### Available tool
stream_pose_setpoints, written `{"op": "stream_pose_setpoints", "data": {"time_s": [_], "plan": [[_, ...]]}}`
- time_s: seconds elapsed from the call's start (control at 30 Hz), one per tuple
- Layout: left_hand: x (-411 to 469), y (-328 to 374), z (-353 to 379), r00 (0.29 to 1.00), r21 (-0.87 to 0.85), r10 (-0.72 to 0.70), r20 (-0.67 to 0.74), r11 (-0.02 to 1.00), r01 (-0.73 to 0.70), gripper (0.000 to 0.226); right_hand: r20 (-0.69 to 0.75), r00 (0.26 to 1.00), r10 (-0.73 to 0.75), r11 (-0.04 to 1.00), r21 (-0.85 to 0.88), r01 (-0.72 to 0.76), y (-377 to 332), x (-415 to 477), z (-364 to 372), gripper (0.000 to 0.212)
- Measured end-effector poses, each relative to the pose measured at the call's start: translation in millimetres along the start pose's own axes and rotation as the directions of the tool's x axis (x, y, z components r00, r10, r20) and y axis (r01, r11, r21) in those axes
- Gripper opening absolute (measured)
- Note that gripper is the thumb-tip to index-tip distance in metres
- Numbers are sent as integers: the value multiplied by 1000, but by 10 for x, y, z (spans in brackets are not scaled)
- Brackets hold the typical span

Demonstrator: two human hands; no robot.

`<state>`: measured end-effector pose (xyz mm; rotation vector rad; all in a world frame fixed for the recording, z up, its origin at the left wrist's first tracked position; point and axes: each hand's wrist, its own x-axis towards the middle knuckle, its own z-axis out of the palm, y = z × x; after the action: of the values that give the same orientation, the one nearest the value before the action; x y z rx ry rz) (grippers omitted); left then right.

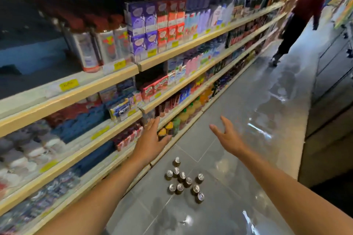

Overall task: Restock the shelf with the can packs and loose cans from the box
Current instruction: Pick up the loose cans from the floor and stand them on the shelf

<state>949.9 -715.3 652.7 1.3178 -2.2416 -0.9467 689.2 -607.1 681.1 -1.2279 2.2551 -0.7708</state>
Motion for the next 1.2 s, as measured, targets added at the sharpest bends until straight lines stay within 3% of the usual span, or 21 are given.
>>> {"op": "stream_pose_setpoints", "data": {"time_s": [0.13,0.33,0.47,0.53,0.83,1.07,1.2], "plan": [[438,-379,307,998,12,-3,59,1000,3,71,80,996,32,998,-62,-27,263,358,350,85],[1102,-1058,909,946,52,-94,311,995,81,50,124,981,150,988,-65,-143,896,904,950,126],[1272,-1451,1329,885,149,-143,443,985,85,43,294,926,235,972,-93,-217,1293,1093,1368,74],[1291,-1663,1582,849,196,-167,502,978,77,40,323,908,266,963,-115,-242,1560,1161,1627,64],[1273,-2933,3149,726,347,-333,601,928,138,51,566,742,360,931,-271,-245,3132,1594,3111,64],[1216,-3922,4497,701,406,-407,586,896,181,57,646,692,322,937,-324,-133,4200,1913,4392,73],[1268,-4565,5291,730,417,-391,561,895,159,62,653,690,313,925,-374,-66,4783,2048,5184,78]]}}
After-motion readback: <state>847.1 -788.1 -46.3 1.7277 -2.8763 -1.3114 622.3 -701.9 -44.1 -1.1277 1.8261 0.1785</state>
